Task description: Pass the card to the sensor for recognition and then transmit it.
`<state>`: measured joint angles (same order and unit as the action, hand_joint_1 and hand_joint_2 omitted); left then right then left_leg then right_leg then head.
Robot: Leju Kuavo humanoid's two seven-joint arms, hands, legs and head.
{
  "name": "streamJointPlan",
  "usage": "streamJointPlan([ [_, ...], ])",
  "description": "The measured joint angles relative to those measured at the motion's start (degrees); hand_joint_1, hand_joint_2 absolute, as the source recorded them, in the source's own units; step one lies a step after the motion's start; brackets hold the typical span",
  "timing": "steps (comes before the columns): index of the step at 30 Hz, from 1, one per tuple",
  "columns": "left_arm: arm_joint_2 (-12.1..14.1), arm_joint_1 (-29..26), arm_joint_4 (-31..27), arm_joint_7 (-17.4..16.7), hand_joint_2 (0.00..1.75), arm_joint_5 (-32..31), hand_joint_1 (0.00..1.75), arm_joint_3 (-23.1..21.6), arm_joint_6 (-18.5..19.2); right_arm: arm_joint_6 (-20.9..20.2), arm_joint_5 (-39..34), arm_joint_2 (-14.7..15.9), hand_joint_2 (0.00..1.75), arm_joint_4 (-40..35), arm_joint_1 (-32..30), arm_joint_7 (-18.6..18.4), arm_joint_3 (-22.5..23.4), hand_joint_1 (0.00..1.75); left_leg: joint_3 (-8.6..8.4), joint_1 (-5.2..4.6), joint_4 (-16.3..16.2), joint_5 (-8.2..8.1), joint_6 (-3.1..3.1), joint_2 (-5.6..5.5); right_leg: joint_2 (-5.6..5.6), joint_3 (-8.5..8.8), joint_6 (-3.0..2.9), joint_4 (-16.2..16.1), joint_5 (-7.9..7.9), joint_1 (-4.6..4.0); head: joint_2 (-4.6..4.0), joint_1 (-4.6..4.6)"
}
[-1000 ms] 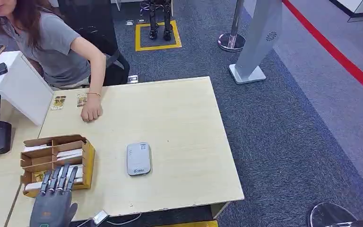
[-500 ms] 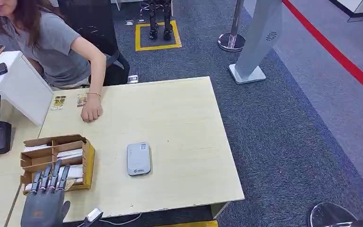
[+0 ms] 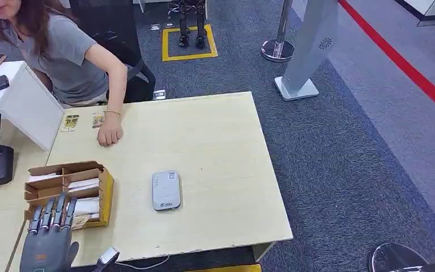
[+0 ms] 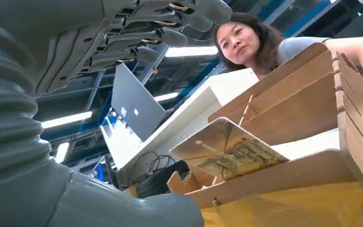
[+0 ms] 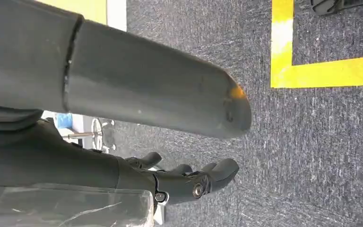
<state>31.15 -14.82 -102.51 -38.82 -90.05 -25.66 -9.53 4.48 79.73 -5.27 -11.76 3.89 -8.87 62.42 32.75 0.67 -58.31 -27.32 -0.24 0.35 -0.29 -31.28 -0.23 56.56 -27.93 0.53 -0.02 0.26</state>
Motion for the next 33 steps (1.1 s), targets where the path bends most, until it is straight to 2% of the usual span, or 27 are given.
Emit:
streamJointPlan([
  [12, -0.04, -0.13, 0.00, 0.57, 1.75, 0.00, 0.00, 0.59, -0.17, 0.00, 0.18, 0.00, 1.75, 0.00, -0.01, 0.02, 0.00, 0.00, 0.00, 0.00, 0.00, 0.00, 0.00, 0.00, 0.00, 0.00, 0.00, 0.00, 0.00, 0.00, -0.02, 0.00],
  [15, -0.44, -0.12, 0.09, 1.79, 1.75, 0.00, 0.00, 0.96, -0.79, 0.00, 0.39, 0.00, 1.75, 0.00, -0.01, 0.02, 0.02, 0.00, 0.00, 0.00, 0.00, 0.00, 0.00, 0.00, 0.00, 0.00, 0.00, 0.00, 0.00, 0.00, 0.00, 0.00],
  [28, -0.94, 1.61, 2.19, 1.35, 1.75, 0.00, 0.00, 1.09, -4.91, -0.26, 1.40, 0.00, 1.75, 0.00, 0.01, -0.02, 0.00, 0.00, 0.00, 0.00, 0.00, 0.00, 0.00, 0.00, 0.00, 0.00, 0.00, 0.00, 0.00, 0.00, 0.00, 0.00],
  [33, -1.51, 2.41, 3.67, 1.92, 1.75, 0.00, 0.00, 1.09, -5.16, -0.50, 1.64, 0.00, 1.75, 0.00, 0.03, -0.02, 0.00, 0.00, 0.00, 0.00, 0.00, 0.00, 0.00, 0.00, 0.01, 0.00, 0.00, 0.00, 0.00, 0.00, 0.00, 0.00],
])
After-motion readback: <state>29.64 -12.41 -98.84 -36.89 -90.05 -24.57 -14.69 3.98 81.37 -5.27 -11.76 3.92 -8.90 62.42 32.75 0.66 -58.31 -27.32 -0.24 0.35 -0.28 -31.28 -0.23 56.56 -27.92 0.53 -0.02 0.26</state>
